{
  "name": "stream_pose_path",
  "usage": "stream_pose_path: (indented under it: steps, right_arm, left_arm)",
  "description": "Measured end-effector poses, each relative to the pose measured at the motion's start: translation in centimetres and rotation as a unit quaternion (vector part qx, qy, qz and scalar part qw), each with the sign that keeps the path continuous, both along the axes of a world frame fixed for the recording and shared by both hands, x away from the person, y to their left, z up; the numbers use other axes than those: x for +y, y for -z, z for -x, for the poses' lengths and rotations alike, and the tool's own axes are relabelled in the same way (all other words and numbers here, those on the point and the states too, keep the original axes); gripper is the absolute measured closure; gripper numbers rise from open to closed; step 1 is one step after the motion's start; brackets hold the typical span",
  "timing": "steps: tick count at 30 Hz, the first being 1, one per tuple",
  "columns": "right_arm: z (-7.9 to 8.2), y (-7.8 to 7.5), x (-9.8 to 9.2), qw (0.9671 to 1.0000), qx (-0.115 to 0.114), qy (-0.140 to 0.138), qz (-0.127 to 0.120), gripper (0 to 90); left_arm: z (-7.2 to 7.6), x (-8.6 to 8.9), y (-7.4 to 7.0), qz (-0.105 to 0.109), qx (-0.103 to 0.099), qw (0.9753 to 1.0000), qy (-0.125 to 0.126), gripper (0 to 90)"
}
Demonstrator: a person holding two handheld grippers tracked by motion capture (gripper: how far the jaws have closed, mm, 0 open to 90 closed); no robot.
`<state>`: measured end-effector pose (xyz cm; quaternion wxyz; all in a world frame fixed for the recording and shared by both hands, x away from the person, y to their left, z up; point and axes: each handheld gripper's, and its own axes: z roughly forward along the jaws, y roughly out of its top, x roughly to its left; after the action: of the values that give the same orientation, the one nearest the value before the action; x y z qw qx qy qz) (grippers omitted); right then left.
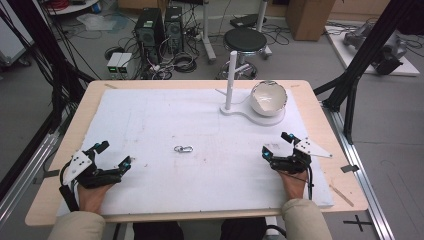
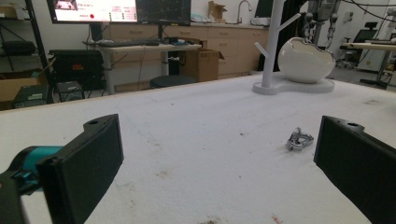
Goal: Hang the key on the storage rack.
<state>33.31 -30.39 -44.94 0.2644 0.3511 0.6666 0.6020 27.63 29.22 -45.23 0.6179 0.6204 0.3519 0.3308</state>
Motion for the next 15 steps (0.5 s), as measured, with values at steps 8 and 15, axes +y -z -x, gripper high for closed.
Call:
stream_pose_path:
  steps: [8, 15]
  right_arm:
    - [0.12, 0.00, 0.03, 1.0000, 0.000, -0.003, 0.000, 0.9]
    - [0.08, 0.01, 0.05, 1.0000, -0.002, -0.001, 0.000, 0.9]
  left_arm:
    - [-0.05, -0.04, -0.05, -0.004, 0.005, 1.0000, -0.005, 1.8]
    - [-0.05, -0.08, -0.04, -0.003, 0.003, 1.0000, -0.005, 1.8]
